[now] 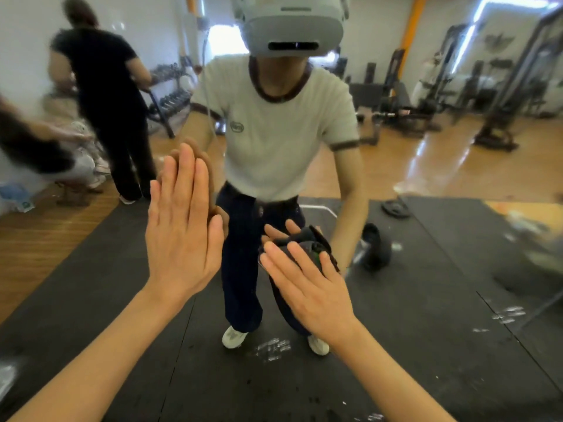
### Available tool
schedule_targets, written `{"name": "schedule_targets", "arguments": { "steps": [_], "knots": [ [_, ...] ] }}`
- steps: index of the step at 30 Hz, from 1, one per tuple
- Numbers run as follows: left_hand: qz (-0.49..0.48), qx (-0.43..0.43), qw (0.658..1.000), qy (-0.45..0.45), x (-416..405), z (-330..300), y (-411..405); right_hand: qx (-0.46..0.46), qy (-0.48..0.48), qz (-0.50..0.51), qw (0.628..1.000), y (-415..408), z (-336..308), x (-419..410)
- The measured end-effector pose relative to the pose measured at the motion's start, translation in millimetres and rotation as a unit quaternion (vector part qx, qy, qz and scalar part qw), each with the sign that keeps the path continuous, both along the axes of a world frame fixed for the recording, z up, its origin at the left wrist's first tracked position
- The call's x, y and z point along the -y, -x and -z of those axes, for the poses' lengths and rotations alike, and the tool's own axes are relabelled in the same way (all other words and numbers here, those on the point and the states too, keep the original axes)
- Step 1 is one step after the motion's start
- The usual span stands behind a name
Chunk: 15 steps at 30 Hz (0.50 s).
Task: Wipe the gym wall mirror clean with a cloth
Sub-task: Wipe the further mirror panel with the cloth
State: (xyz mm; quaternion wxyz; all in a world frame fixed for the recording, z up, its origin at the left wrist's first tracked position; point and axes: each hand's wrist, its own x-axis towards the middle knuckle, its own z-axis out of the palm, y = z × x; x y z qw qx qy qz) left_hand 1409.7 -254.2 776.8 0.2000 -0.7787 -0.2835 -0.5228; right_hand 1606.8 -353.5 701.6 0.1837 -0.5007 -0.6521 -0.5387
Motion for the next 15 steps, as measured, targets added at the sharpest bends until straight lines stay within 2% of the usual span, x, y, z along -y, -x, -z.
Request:
{"name": "schedule_targets", "arguments": {
  "steps": [2, 5, 6, 11, 13, 15],
  "knots": [
    [0.007, 0.004, 1.000, -0.001, 1.2, 0.9, -0.6, -0.030, -0.062, 0.000, 0.998, -0.8, -32.3, -5.7],
    [0.009, -0.005, 1.000, -0.003, 0.8, -0.6, -1.3, -0.224, -0.145, -0.038, 0.963, 28.1, -93.3, -29.0],
    [0.011, -0.007, 1.000, -0.001, 1.3, -0.8, -1.1, -0.243, -0.143, -0.038, 0.959, 37.8, -96.0, -32.2],
    [0.020, -0.003, 1.000, 0.006, 2.5, -1.2, 0.1, -0.097, -0.021, 0.012, 0.995, 26.6, 8.3, -2.3],
    [0.023, -0.001, 1.000, 0.006, 3.5, -1.7, -0.5, -0.102, -0.044, 0.010, 0.994, 29.1, -9.1, -6.6],
    [0.034, -0.003, 0.999, 0.008, 3.4, -1.2, -0.5, -0.157, -0.116, -0.038, 0.980, 43.2, -56.6, -25.9]
  ]
}}
